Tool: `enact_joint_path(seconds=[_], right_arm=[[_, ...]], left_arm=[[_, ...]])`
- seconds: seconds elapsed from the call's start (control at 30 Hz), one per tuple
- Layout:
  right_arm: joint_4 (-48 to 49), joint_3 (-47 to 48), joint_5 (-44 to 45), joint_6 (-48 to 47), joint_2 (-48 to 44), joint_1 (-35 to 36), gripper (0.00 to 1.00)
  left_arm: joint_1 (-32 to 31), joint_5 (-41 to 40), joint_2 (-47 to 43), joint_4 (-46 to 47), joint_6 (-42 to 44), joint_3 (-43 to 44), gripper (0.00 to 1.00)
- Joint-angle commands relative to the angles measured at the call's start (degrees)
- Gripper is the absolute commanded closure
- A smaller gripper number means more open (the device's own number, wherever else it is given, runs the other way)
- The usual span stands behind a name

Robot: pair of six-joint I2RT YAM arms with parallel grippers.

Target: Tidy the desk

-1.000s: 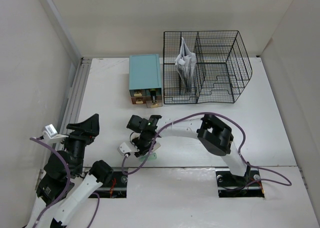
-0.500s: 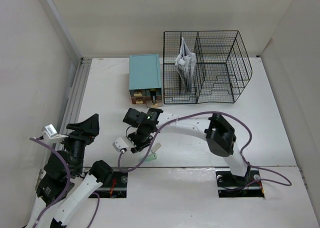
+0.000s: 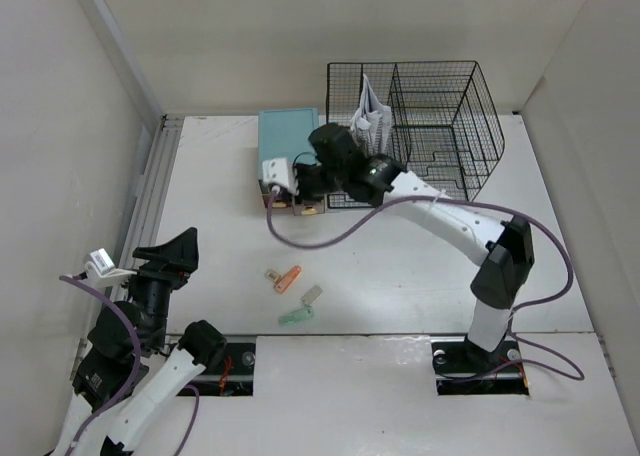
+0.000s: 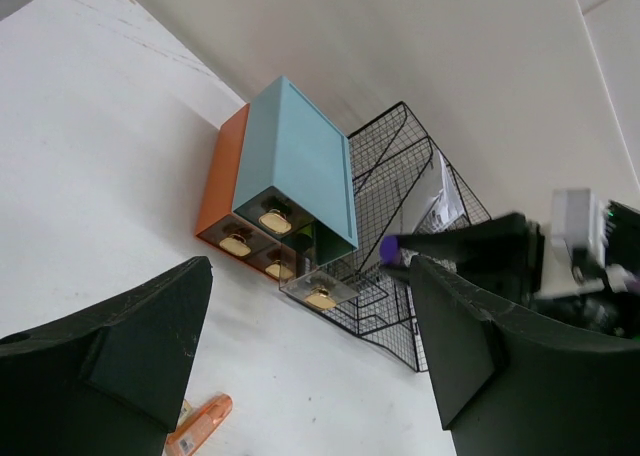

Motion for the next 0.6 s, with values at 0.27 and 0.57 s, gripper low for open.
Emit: enact_joint_path(seconds=[0.27,0.57], right_arm=[[7.9,5.8,-29.1,8.6,8.5,-11.1,0.92],[7.4,8.5,-39.9,8.6,13.3,-13.3,0.92]], left_arm=[[-0.1,-0.9,-11.5,0.3,0.5,0.9,0.22],[-0.1,-0.9,-11.5,0.3,0.5,0.9,0.22]])
